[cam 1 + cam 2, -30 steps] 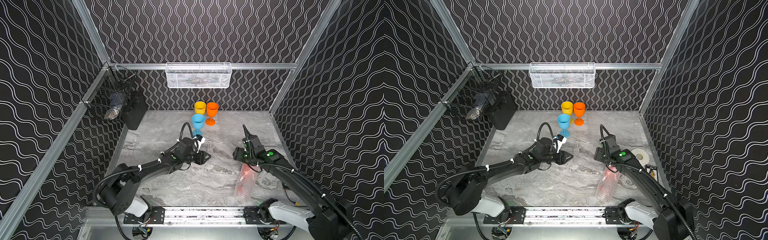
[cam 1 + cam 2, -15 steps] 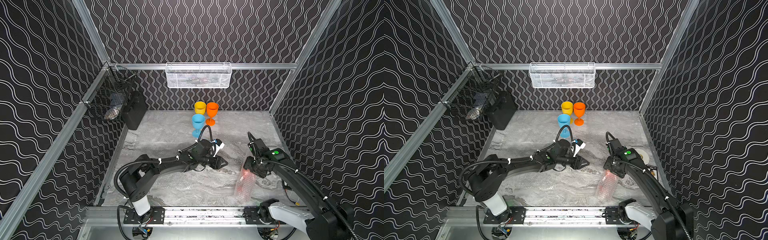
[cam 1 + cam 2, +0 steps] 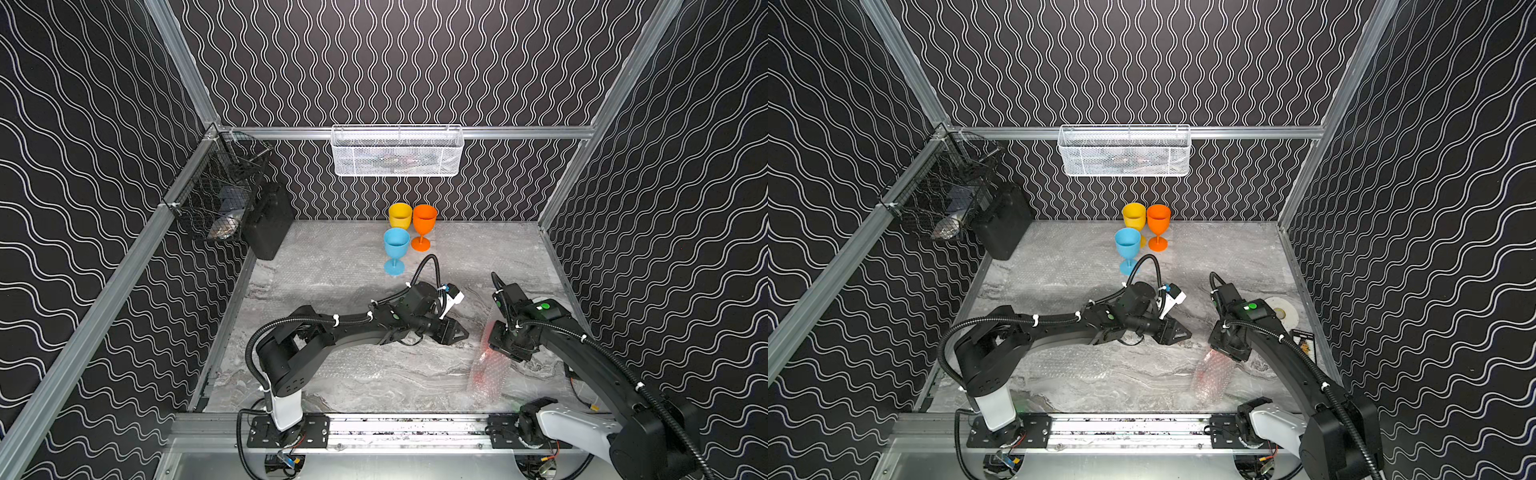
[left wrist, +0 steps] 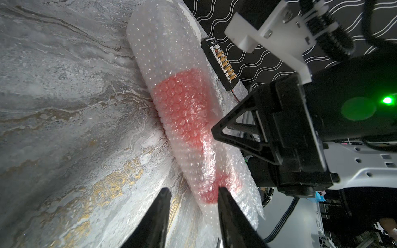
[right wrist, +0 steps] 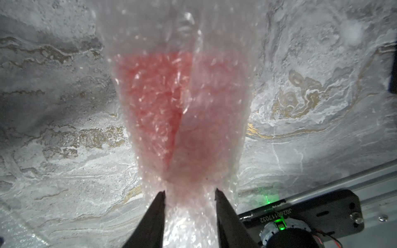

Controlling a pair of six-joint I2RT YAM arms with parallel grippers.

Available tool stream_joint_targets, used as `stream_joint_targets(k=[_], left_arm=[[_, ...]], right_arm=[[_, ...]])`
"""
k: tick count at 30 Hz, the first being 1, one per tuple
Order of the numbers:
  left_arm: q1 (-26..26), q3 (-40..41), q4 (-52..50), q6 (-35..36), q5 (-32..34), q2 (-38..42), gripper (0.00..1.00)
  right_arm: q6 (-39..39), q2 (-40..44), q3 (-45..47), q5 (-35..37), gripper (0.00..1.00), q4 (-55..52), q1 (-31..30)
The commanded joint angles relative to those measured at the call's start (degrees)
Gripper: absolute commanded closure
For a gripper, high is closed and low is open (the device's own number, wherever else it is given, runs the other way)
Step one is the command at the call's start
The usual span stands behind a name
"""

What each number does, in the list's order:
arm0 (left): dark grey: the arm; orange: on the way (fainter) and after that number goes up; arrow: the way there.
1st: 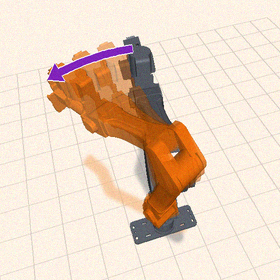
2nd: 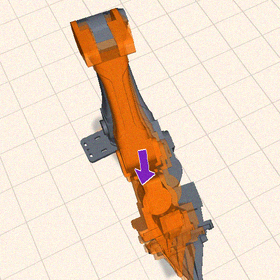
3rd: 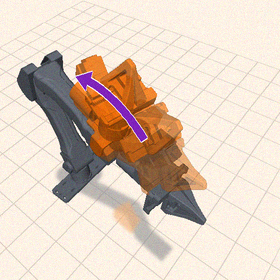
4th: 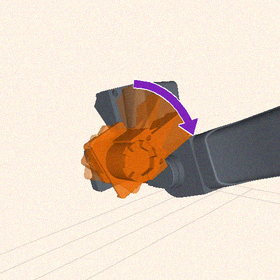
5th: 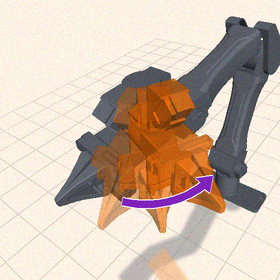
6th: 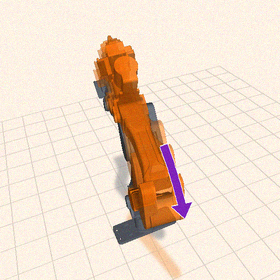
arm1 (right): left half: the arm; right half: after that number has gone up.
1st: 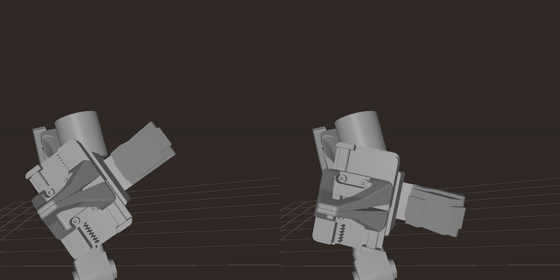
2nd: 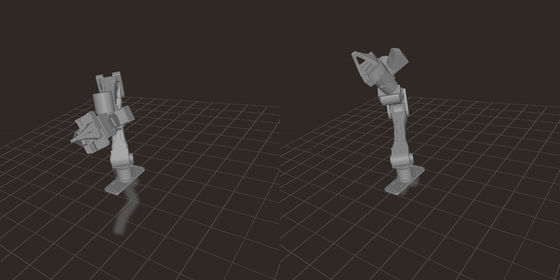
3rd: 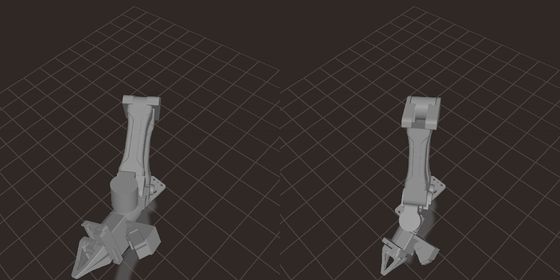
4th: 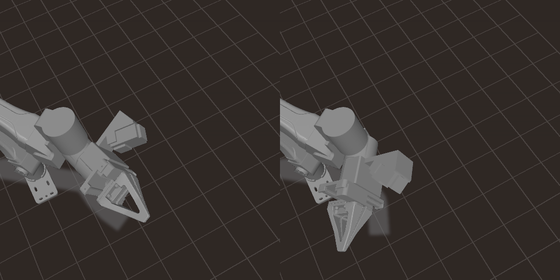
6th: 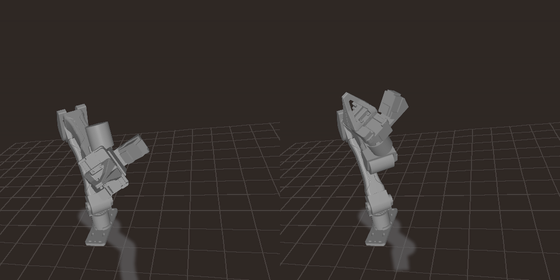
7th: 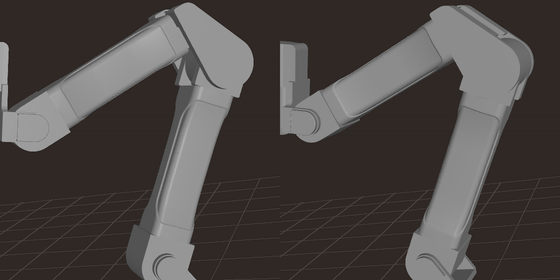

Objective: Unpack wine glasses from bubble wrap
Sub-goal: Move the bubble wrap to the center of the board.

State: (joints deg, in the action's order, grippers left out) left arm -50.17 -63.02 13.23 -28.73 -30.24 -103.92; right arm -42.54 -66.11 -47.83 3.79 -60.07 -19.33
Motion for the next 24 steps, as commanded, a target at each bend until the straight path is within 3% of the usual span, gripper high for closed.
stream_joint_targets(k=[1, 4, 6, 13, 17, 21, 24], left_arm=[[-0.01, -0.89, -0.24, 0.91, -0.36, -0.03, 0.58], [-0.01, -2.47, -5.12, 3.94, 1.57, 0.09, 0.57], [0.12, -3.03, -7.47, 5.59, 3.32, 0.69, 0.57], [2.46, 0.87, -4.41, 2.09, 3.74, 2.80, 0.56], [4.79, 5.12, -0.95, -2.20, 3.71, 3.98, 0.56], [4.90, 8.15, -2.57, -1.42, 6.97, 6.89, 0.56], [4.78, 11.04, -0.25, -2.86, 4.89, 7.59, 0.55]], right_arm=[[1.45, -1.26, -0.18, -2.83, 0.71, 1.18, 0.00], [2.31, -1.89, -0.67, -5.42, 0.87, 2.57, -0.53], [2.81, -2.17, -0.85, -6.70, 0.92, 3.44, -1.26], [1.83, -1.66, -2.12, -9.61, 0.92, 7.58, -6.41], [1.06, -3.12, -3.87, -7.07, 0.91, 8.75, -14.34], [1.27, -5.11, -3.22, -6.79, 0.91, 10.68, -16.25], [1.21, -3.83, -1.31, -7.96, 0.91, 14.46, -16.35]])
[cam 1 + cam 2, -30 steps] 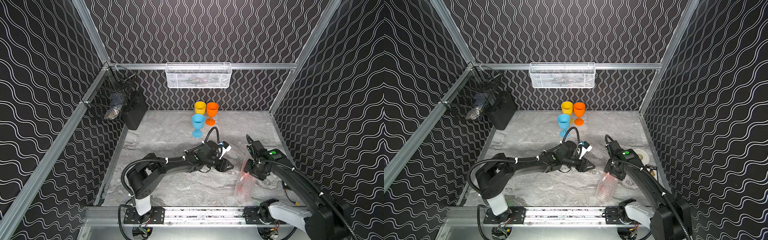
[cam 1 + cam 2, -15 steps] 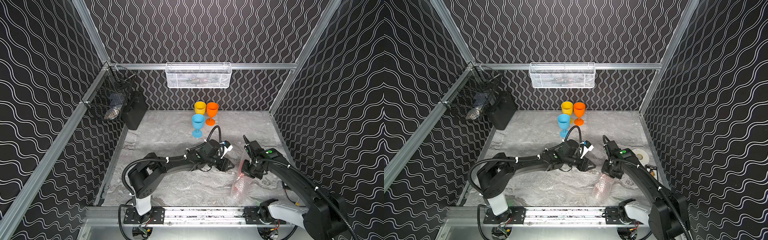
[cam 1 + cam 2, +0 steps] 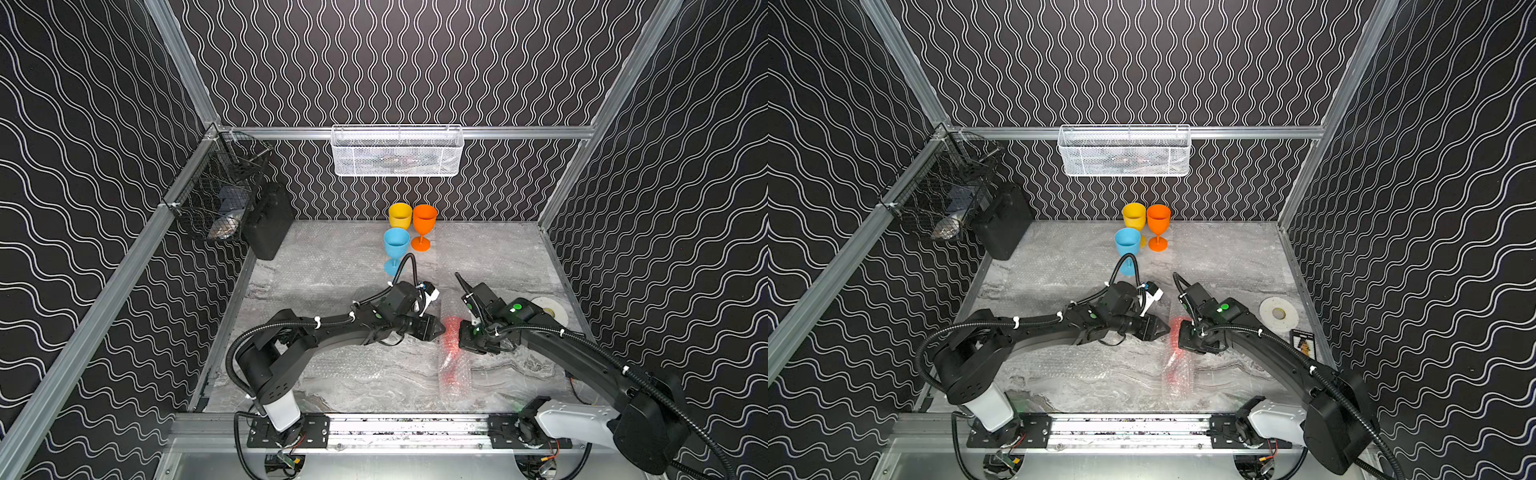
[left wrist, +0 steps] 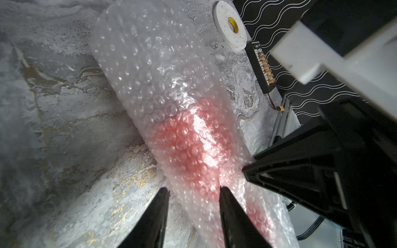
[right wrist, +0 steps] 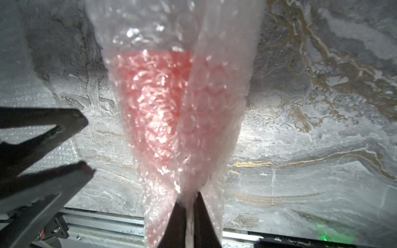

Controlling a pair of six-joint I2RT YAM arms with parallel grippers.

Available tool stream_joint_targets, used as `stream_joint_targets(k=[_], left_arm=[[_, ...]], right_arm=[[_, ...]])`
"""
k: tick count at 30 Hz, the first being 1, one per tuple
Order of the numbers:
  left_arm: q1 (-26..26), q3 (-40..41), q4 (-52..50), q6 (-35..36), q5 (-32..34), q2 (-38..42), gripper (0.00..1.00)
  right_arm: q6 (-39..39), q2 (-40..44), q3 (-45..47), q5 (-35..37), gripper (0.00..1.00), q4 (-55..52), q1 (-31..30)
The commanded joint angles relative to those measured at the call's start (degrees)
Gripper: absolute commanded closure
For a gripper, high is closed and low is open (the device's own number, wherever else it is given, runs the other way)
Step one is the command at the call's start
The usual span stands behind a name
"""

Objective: Unpack wine glasses from bubble wrap
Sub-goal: Move the bubble wrap to the center of the board.

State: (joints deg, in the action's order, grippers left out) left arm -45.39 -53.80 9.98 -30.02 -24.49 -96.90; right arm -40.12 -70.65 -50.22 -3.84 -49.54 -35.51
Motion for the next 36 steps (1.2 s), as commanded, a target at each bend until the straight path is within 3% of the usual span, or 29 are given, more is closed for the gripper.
stream_joint_targets(k=[1, 13, 26, 29, 36], left_arm=[[0.02, 2.66, 4.17, -2.51, -1.81, 0.57, 0.54], [-1.26, 5.65, 10.83, -11.21, -6.28, -3.25, 0.47], [-1.85, 3.84, 12.70, -13.60, -7.39, -7.97, 0.48], [-2.33, 3.16, 11.95, -13.05, -7.16, -8.21, 0.54], [-2.60, 3.73, 12.53, -13.17, -7.82, -9.37, 0.77]], right_arm=[[-1.35, 0.78, 1.70, -0.58, 0.91, 4.83, -0.18], [-1.47, 0.27, 5.95, -4.26, 0.91, 11.20, -0.27], [-0.98, 1.06, 7.24, -4.78, 0.91, 12.45, -0.28], [-0.69, 0.95, 7.40, -4.87, 0.91, 12.78, -0.26], [-0.51, 0.53, 7.50, -5.25, 0.90, 13.72, -0.28]])
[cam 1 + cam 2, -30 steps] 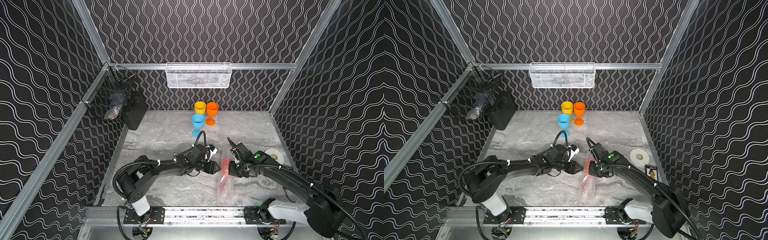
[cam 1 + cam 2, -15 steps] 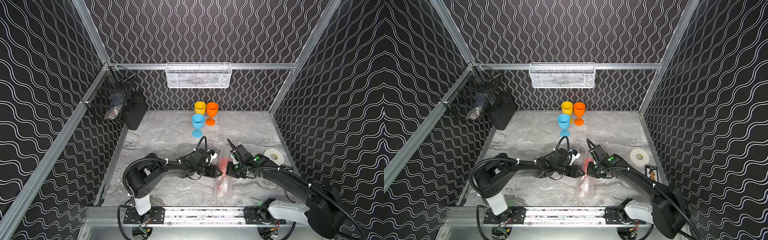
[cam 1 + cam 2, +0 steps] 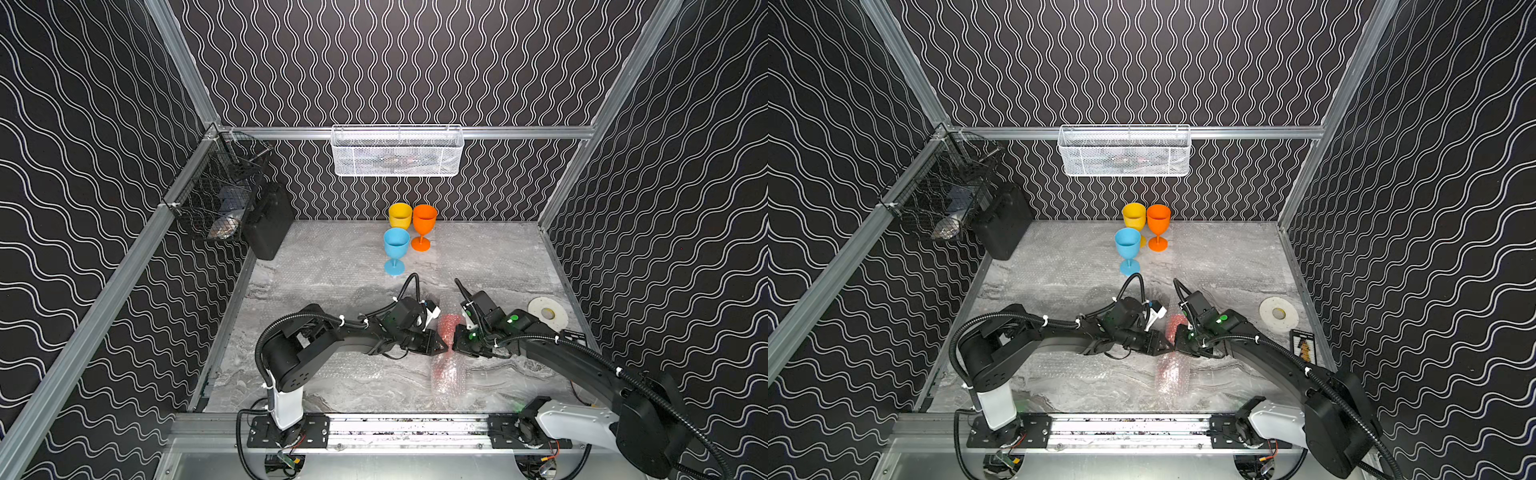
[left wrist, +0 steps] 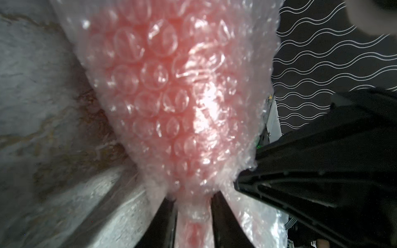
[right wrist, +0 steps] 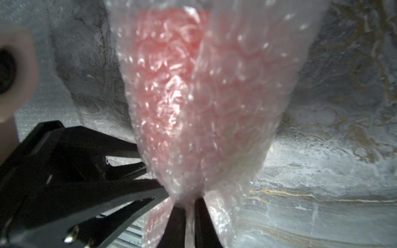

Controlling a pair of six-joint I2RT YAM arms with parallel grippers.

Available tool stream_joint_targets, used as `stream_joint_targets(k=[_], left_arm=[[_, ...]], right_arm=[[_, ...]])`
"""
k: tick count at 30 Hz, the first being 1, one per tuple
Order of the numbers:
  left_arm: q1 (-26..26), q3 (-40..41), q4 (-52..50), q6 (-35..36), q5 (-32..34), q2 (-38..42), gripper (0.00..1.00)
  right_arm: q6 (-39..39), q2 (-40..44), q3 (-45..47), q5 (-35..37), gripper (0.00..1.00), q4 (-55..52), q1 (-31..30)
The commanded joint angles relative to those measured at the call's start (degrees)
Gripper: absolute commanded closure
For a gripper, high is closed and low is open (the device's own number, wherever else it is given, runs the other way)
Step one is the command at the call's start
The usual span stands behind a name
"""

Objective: Unpack wine glasses from bubble wrap
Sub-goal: Move the bubble wrap to the center of the board.

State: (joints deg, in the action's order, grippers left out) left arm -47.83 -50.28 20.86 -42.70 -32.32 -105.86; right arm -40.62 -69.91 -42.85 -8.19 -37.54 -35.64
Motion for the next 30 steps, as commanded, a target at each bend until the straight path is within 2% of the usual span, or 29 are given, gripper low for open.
stream_joint_targets(k=[1, 4, 11, 15, 18, 30], left_arm=[[-0.07, 0.44, 1.97, -0.60, 0.20, -0.21, 0.80], [-0.14, 0.43, 1.54, -0.29, 1.16, 0.72, 0.86], [-0.09, -0.91, -5.28, 3.79, 4.71, 4.43, 0.90], [-0.07, -1.86, -8.87, 5.82, 6.49, 6.02, 0.90], [-0.07, -2.66, -11.58, 7.29, 7.74, 6.54, 0.90], [-0.07, -3.42, -15.32, 9.40, 9.81, 7.51, 0.91]], right_arm=[[0.10, -0.16, 0.11, -0.78, 0.90, 1.68, -0.08], [0.02, -0.07, 0.14, -0.79, 0.90, 1.69, -0.09], [1.71, -0.05, -1.21, 0.60, 0.87, 0.07, -0.07], [3.06, -0.05, -2.46, 1.84, 0.76, -1.23, -0.06], [5.01, -0.31, -4.04, 2.51, 0.71, -2.13, -0.08], [11.68, -2.39, -11.63, 8.11, 0.69, -8.16, -0.30]])
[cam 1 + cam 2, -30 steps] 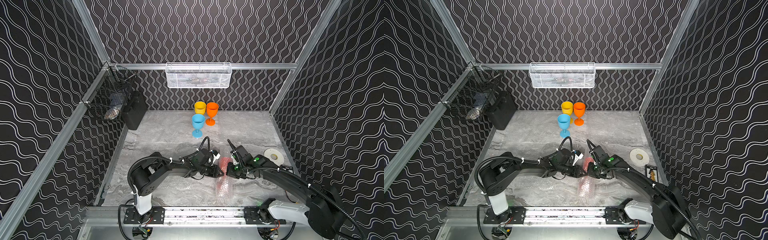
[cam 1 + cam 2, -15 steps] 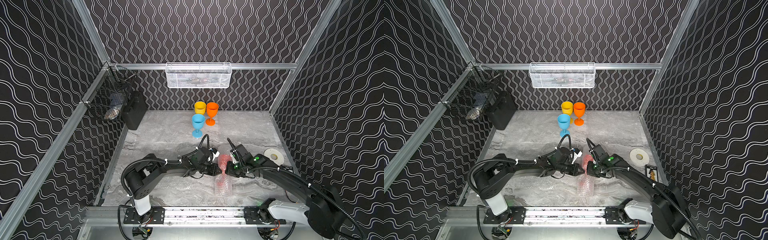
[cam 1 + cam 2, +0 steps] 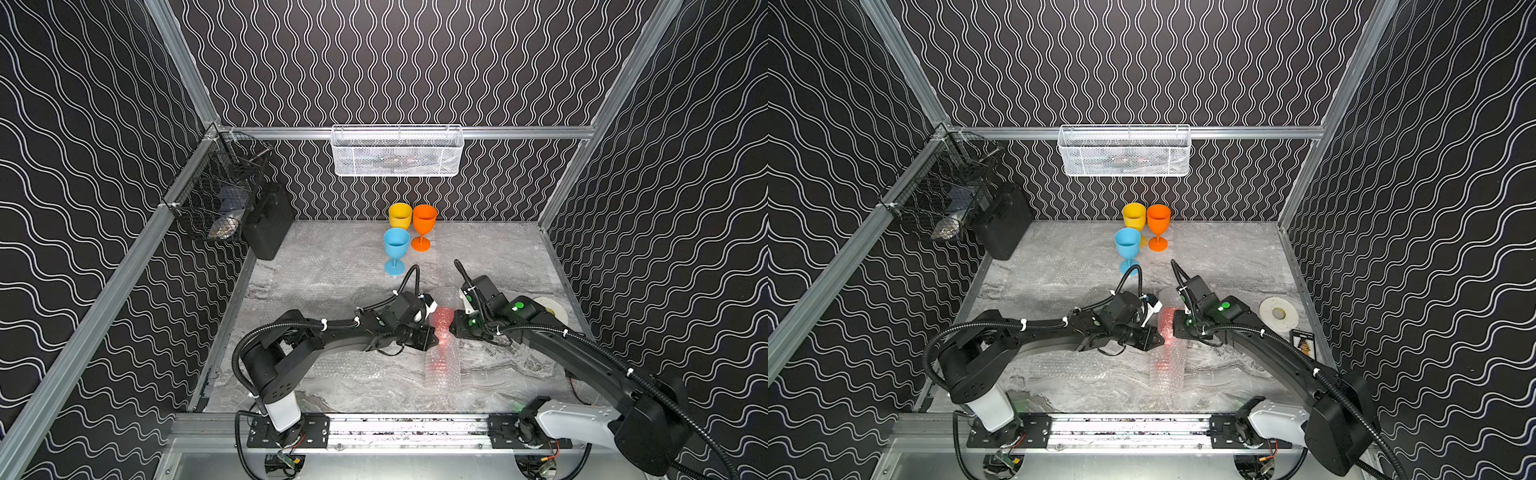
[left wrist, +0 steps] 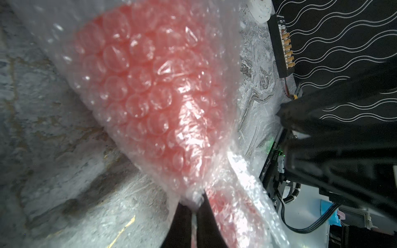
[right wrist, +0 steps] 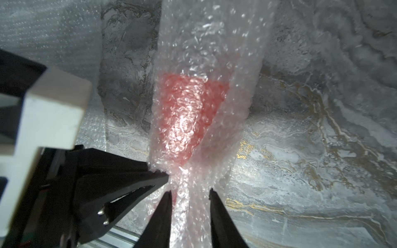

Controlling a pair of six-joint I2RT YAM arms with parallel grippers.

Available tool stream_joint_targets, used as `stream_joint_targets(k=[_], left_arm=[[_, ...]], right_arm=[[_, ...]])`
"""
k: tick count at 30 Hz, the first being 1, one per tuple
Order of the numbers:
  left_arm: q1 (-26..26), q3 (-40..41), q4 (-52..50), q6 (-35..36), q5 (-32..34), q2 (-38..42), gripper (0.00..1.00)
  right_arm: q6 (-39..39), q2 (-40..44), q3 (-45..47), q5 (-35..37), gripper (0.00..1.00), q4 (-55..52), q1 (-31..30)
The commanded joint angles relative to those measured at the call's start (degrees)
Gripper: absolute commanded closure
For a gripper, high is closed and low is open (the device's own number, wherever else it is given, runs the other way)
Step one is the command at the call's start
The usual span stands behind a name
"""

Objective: Unpack wine glasses from bubble wrap
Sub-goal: Move the bubble wrap to the center of the board, then unwrap the bubble wrap at the center of the board.

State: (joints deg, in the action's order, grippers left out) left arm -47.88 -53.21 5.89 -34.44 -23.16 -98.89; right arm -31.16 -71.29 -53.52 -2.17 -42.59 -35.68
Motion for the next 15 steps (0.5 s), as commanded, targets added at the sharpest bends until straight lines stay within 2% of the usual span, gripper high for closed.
stream_joint_targets(k=[1, 15], left_arm=[[-0.02, -0.49, -0.27, 0.97, 0.66, 0.67, 0.91], [-0.02, -0.71, -0.10, 0.77, 0.58, 0.74, 0.91]], right_arm=[[2.43, -1.71, -1.11, 2.37, 0.69, -3.55, -0.35], [5.01, -7.68, -3.70, 1.60, 0.64, -2.41, -2.62]])
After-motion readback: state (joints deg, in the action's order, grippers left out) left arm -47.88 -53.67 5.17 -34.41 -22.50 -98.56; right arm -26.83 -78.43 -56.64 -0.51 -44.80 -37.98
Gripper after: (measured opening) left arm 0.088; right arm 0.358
